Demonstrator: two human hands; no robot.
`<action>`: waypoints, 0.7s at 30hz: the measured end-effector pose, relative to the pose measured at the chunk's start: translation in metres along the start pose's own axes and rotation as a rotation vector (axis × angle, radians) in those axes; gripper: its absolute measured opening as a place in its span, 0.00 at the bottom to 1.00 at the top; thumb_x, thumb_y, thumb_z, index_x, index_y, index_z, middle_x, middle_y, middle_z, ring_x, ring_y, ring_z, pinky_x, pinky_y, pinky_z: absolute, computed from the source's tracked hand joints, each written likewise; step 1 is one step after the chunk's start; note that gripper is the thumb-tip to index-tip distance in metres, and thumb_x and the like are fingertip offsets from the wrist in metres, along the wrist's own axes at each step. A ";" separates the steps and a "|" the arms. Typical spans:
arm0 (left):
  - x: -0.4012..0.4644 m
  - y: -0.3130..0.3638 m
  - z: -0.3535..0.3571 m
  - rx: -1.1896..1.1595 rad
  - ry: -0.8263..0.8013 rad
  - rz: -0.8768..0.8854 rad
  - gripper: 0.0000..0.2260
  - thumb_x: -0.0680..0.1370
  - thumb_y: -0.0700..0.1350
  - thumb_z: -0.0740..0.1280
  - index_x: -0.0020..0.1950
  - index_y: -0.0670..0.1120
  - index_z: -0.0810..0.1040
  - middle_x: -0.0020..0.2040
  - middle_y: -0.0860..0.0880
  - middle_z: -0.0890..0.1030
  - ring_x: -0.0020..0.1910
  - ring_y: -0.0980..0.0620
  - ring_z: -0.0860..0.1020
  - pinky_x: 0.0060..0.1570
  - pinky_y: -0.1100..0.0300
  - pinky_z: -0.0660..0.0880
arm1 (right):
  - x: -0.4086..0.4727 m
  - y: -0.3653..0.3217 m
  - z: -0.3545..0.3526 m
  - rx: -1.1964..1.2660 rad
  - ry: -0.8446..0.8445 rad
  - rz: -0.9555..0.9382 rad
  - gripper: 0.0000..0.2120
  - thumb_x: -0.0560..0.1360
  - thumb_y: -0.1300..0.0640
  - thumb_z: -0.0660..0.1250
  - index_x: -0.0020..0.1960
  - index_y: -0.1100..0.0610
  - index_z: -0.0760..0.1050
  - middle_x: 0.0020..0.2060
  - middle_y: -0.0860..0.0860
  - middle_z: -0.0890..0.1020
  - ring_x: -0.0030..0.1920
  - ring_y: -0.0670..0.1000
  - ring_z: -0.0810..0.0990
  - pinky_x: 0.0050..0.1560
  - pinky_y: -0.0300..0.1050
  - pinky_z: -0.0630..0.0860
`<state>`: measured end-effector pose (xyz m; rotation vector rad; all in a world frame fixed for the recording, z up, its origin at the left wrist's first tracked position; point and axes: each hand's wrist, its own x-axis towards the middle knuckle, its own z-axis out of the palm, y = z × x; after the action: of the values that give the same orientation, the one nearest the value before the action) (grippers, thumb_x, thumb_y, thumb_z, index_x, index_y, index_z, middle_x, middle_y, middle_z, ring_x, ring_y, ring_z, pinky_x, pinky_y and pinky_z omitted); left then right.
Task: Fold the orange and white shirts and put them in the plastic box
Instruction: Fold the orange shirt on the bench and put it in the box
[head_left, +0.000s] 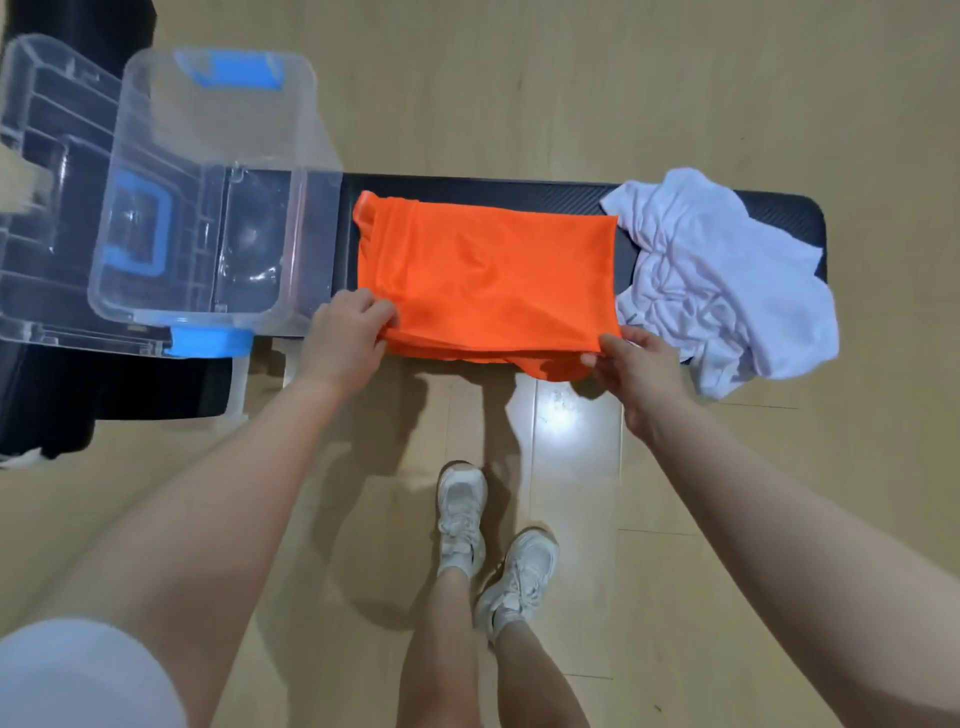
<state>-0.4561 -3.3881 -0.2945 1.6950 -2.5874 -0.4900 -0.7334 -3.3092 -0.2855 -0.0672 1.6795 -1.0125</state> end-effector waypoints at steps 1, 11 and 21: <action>-0.003 -0.002 0.008 0.005 -0.011 0.017 0.10 0.66 0.30 0.69 0.46 0.39 0.79 0.43 0.38 0.78 0.43 0.36 0.75 0.43 0.46 0.71 | 0.003 0.007 -0.002 -0.040 -0.001 -0.003 0.12 0.75 0.67 0.61 0.59 0.63 0.72 0.39 0.55 0.78 0.24 0.43 0.79 0.33 0.36 0.74; 0.018 -0.003 0.037 -0.050 -0.086 0.069 0.22 0.68 0.49 0.53 0.53 0.41 0.78 0.47 0.40 0.78 0.47 0.38 0.77 0.44 0.49 0.72 | 0.044 0.020 0.007 -0.558 0.052 -0.058 0.04 0.67 0.65 0.65 0.38 0.58 0.72 0.34 0.55 0.76 0.38 0.55 0.74 0.39 0.44 0.71; 0.156 -0.007 0.026 0.076 -0.153 -0.300 0.16 0.81 0.46 0.56 0.68 0.44 0.67 0.66 0.40 0.68 0.63 0.38 0.67 0.58 0.45 0.67 | 0.124 -0.049 0.057 -0.632 0.221 -0.262 0.03 0.73 0.58 0.63 0.41 0.54 0.70 0.33 0.50 0.72 0.33 0.48 0.71 0.34 0.38 0.70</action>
<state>-0.5188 -3.5240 -0.3468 2.1689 -2.4866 -0.5547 -0.7555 -3.4373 -0.3502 -0.6213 2.1831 -0.6530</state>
